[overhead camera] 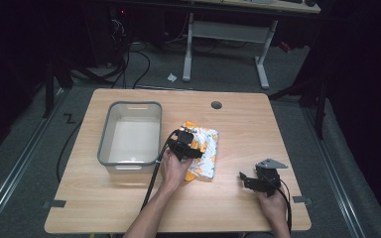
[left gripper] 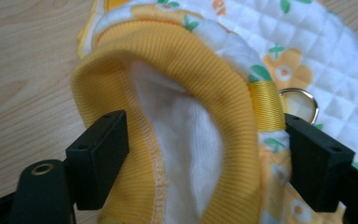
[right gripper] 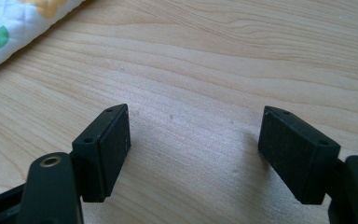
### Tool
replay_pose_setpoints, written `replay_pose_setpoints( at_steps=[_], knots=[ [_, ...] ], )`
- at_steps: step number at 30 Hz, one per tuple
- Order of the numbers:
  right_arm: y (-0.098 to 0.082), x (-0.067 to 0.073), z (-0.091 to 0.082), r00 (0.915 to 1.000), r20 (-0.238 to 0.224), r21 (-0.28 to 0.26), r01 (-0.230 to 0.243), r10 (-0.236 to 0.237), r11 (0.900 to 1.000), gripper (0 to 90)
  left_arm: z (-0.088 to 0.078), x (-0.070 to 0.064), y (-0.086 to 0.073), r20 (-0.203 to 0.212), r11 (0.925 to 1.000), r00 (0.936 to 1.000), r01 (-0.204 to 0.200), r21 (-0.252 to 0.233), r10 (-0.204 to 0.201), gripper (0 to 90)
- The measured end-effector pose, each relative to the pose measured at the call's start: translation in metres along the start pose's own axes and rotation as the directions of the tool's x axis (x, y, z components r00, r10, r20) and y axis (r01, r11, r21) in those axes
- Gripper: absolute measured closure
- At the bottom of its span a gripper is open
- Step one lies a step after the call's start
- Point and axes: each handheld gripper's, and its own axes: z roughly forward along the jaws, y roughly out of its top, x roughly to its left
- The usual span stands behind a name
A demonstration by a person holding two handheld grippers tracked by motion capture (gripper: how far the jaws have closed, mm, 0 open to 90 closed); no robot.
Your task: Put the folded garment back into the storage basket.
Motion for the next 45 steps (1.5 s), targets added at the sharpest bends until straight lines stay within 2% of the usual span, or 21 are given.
replay_pose_setpoints(
  at_steps=[3,6,11,12,17,19,21,23,25,30,34,36,39,42,43,45],
  knots=[
    [0.0,0.0,0.0,1.0,0.0,0.0,0.0,0.0,1.0,25.2,0.004,0.002,-0.002,0.004,0.9998,0.9999,0.015,0.01,-0.015,20.9],
    [0.0,0.0,0.0,1.0,0.0,0.0,0.0,0.0,1.0,25.2,0.006,0.004,-0.004,-0.002,0.9995,0.9995,0.03,-0.006,-0.03,20.4],
    [0.0,0.0,0.0,1.0,0.0,0.0,0.0,0.0,1.0,25.2,0.007,0.003,-0.004,-0.019,0.9998,0.9997,0.017,-0.011,-0.018,20.3],
    [0.0,0.0,0.0,1.0,0.0,0.0,0.001,-0.001,1.0,25.2,0.007,0.002,-0.006,-0.037,0.9997,0.9992,0.014,-0.02,-0.015,19.5],
    [0.0,0.0,0.0,1.0,-0.001,0.001,0.005,-0.005,1.0,25.2,0.007,0.002,-0.006,-0.04,0.9996,0.999,0.018,-0.023,-0.019,20.1],
    [0.0,0.0,0.0,1.0,-0.001,0.001,0.005,-0.005,1.0,25.2,0.007,0.002,-0.006,-0.031,0.9996,0.9993,0.019,-0.02,-0.02,20.6],
    [0.0,0.0,0.0,1.0,-0.001,0.001,0.005,-0.005,1.0,25.2,0.004,-0.001,-0.007,-0.015,0.9997,0.9999,-0.004,-0.025,0.004,29.2],
    [0.0,0.0,0.0,1.0,-0.001,0.0,0.005,-0.005,1.0,25.2,0.002,-0.004,-0.009,0.005,0.998,0.999,-0.043,-0.046,0.044,42.5],
    [0.0,0.0,0.0,1.0,-0.001,0.001,0.005,-0.005,1.0,25.2,0.001,-0.007,-0.011,0.016,0.9965,0.9981,-0.058,-0.061,0.059,53.0],
    [0.0,0.0,0.0,1.0,-0.001,0.0,0.005,-0.005,1.0,25.1,0.0,-0.008,-0.011,0.043,0.9957,0.9962,-0.074,-0.056,0.076,66.8],
    [0.0,0.0,0.0,1.0,0.0,0.0,0.004,-0.004,1.0,25.0,-0.001,-0.008,-0.011,0.067,0.9958,0.9945,-0.078,-0.047,0.081,71.3],
    [0.0,0.0,0.0,1.0,0.0,0.0,0.004,-0.004,1.0,25.0,-0.002,-0.005,-0.01,0.11,0.9972,0.9915,-0.065,-0.038,0.069,73.2],
    [0.0,0.0,0.0,1.0,0.0,0.0,0.003,-0.003,1.0,25.0,-0.004,-0.004,-0.01,0.138,0.9975,0.9884,-0.061,-0.035,0.065,73.8],
    [0.0,0.0,0.0,1.0,0.0,0.0,0.005,-0.005,1.0,25.0,-0.006,-0.005,-0.009,0.169,0.9963,0.9827,-0.067,-0.054,0.075,74.6],
    [0.0,0.0,0.0,1.0,0.0,0.0,0.005,-0.005,1.0,25.0,-0.006,-0.005,-0.009,0.169,0.9963,0.9827,-0.067,-0.054,0.075,74.8],
    [0.0,0.0,0.0,1.0,0.0,0.0,0.004,-0.004,1.0,25.0,-0.01,-0.006,-0.009,0.187,0.9969,0.9804,-0.051,-0.06,0.061,75.0]
  ],
)
